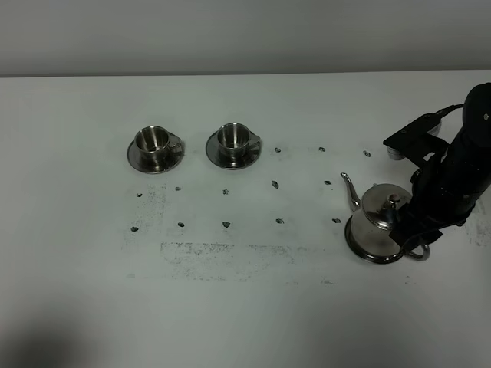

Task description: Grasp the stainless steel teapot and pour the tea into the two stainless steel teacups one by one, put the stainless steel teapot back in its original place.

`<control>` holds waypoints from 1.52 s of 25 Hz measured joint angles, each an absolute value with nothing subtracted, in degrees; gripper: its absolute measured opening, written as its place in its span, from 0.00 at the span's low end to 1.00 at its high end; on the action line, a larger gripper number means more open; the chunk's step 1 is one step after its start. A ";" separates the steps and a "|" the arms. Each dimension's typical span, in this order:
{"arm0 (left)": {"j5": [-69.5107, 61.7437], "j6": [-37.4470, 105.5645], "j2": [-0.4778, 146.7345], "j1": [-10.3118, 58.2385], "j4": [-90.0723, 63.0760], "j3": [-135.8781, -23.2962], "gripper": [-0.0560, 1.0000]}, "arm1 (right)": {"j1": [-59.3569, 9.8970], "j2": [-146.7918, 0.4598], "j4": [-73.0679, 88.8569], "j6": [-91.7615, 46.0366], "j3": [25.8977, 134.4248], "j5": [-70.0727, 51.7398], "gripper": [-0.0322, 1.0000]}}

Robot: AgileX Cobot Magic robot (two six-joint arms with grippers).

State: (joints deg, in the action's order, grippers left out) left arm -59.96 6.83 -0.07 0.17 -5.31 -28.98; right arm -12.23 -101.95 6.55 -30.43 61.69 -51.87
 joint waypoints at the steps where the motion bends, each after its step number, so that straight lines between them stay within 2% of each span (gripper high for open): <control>1: -59.96 6.83 -0.07 0.17 -5.31 -28.98 0.52 | -12.23 -102.02 6.45 -30.29 61.69 -51.85 0.46; 6: -59.96 6.83 -0.07 0.17 -5.31 -28.98 0.52 | -12.23 -102.19 6.34 -30.21 61.69 -51.28 0.24; 31: -59.96 6.83 -0.07 0.17 -5.31 -28.98 0.52 | -12.23 -95.15 5.65 -31.88 63.30 -54.30 0.24; 38: -59.96 6.83 -0.07 0.17 -5.31 -28.98 0.52 | -12.23 -96.20 5.46 -38.46 72.46 -55.46 0.24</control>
